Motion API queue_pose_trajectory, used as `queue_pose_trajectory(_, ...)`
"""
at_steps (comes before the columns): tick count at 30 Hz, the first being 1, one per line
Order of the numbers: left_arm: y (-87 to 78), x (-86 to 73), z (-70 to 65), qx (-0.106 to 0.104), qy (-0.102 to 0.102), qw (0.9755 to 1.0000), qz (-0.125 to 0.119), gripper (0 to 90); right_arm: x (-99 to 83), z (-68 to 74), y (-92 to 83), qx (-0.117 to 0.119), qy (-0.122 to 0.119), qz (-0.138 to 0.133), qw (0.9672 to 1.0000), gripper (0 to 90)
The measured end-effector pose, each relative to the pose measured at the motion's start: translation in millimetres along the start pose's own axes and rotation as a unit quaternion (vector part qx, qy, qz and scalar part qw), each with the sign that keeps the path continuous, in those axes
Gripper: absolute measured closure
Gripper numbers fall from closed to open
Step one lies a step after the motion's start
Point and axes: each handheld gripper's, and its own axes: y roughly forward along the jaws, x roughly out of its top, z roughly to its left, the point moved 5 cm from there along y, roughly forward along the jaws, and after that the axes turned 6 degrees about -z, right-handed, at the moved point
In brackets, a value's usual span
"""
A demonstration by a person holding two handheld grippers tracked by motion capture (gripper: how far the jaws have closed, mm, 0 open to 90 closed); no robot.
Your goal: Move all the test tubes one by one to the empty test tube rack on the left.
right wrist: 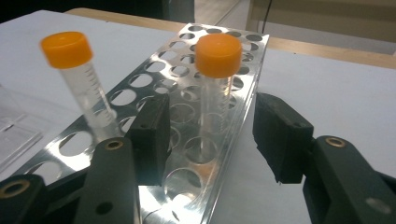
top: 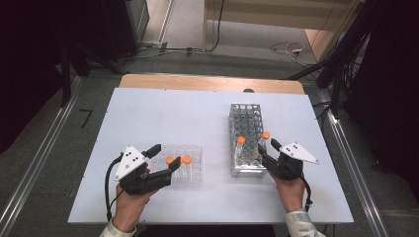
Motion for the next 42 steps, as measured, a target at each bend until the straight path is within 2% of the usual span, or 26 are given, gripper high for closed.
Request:
queue_pose_trajectory(5, -0.3, -0.2, 0.2, 0.0, 0.0, 1.0, 0.001, 25.5, -0.2, -4.6, 10.4, -0.002, 0.003, 0.002, 1.0, 51.7)
queue_pose_trajectory(12, -0.5, -0.1, 0.7, 0.001, 0.0, 1.0, 0.0, 25.6, -0.6, -3.0, 20.2, 0.004, -0.001, 0.004, 1.0, 58.1)
queue_pose_trajectory(20, -0.2, -0.7, 0.8, 0.001, 0.001, 1.0, 0.003, 25.6, -1.2, -3.4, 22.6, 0.004, -0.004, 0.004, 1.0, 70.6)
queue_pose_trajectory(24, -0.3, -0.5, 0.7, 0.001, 0.001, 1.0, 0.002, 25.6, 0.9, -3.2, 20.9, 0.004, -0.002, -0.001, 1.0, 71.0)
queue_pose_trajectory(29, -0.6, -0.1, 1.0, 0.003, 0.001, 1.0, 0.0, 25.4, 13.4, -4.5, 12.8, 0.006, 0.002, -0.024, 0.9997, 71.1)
queue_pose_trajectory(35, 0.0, -0.4, 1.3, 0.005, 0.002, 1.0, 0.0, 23.2, 29.1, -3.4, -1.2, 0.003, -0.005, -0.053, 0.9986, 71.2)
queue_pose_trajectory(42, -0.5, -0.4, 1.5, 0.007, 0.001, 1.0, 0.001, 21.4, 37.2, 1.6, -12.1, 0.002, -0.018, -0.062, 0.9979, 71.2)
